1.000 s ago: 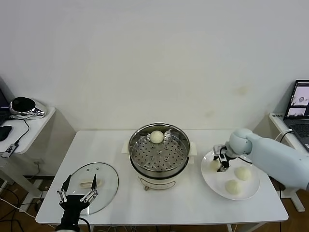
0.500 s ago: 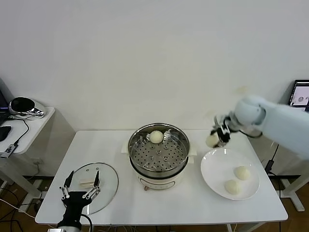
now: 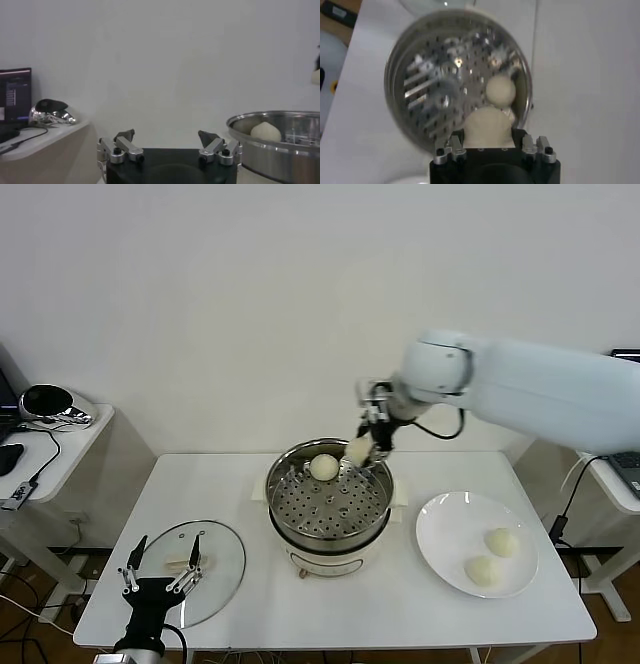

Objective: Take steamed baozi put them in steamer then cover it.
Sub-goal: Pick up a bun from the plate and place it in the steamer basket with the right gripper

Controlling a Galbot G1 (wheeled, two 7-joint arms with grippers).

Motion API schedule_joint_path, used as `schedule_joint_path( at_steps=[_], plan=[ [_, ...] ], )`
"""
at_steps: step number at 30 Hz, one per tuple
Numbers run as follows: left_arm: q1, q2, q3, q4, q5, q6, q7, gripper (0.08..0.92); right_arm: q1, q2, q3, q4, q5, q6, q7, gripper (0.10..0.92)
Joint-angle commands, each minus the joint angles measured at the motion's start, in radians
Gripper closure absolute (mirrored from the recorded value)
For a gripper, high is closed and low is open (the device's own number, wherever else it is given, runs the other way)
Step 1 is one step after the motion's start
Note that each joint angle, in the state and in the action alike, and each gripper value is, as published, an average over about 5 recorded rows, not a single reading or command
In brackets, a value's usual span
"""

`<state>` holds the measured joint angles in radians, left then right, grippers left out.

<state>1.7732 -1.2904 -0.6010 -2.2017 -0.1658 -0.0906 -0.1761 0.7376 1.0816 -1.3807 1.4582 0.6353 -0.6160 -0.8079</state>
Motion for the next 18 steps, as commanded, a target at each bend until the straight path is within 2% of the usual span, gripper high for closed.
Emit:
schedule_joint_path(
  at_steps=[1, 18],
  plan=[
    [0.001, -0.004, 0.0, -0.006, 0.001, 0.0, 0.0, 0.177, -0.084, 0.215, -0.005, -0.112, 0.107, -0.082, 0.081, 0.431],
    [0.014, -0.012, -0.005, -0.029, 0.0, -0.003, -0.002, 0.177, -0.292, 0.35, 0.052, -0.315, 0.009, -0.108, 0.131, 0.431]
  ],
)
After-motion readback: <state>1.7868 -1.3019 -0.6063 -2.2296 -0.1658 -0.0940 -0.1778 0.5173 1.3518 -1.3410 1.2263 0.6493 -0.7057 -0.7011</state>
